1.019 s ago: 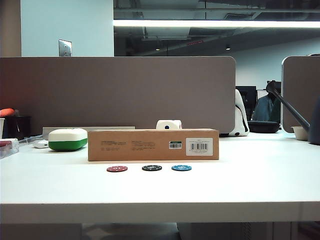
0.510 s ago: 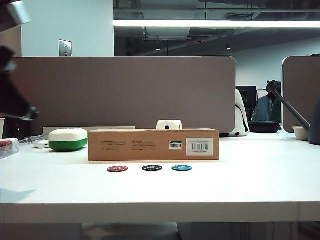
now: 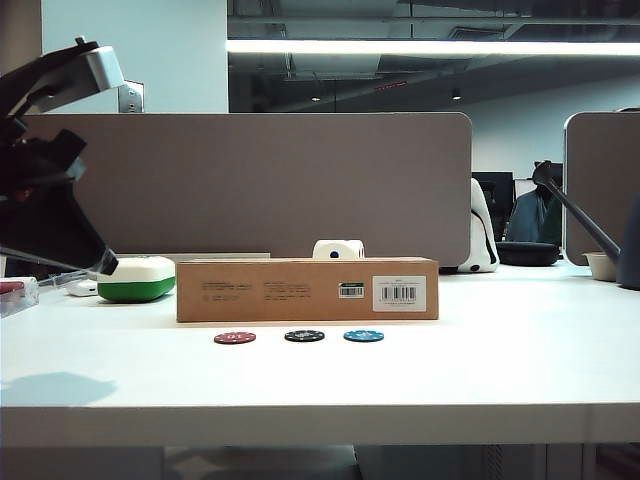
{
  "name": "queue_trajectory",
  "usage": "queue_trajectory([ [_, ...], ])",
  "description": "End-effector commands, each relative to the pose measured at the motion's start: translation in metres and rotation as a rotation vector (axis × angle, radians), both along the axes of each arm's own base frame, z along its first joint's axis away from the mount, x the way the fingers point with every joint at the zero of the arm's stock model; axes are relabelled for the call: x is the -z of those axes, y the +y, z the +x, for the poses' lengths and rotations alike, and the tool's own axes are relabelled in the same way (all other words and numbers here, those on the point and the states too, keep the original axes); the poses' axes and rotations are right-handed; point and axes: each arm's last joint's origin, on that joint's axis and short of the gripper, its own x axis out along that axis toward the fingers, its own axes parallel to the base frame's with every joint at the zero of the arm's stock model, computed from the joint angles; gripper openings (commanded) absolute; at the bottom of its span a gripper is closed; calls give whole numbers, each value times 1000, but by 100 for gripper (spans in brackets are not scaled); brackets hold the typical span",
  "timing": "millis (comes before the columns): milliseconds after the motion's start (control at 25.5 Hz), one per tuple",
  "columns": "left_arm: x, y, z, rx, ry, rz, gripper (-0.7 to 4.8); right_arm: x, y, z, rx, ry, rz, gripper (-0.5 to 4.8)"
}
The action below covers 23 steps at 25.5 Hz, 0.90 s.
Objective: Push the chip with the highest value in the row forward next to the rectangular box.
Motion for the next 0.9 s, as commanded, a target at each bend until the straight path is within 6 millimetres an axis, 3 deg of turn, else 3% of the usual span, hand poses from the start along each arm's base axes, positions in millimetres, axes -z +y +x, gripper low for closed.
queue_trajectory([
  [39, -9, -2, 3, 2, -67, -44, -5, 1, 3, -1, -130, -1, 13, -4],
  [274, -15, -5, 7, 2, -110, -72, -5, -6, 4, -2, -124, 59, 200, -6],
  [510, -7, -15, 6, 50, -66, -46, -5, -25, 3, -4, -98, -20, 201, -6],
  [706, -7, -17, 4, 67, -69, -48, -5, -28, 3, -3, -89, 69, 235, -6],
  [902, -7, -17, 4, 67, -68, -48, -5, -46, 4, 0, -82, 64, 200, -6],
])
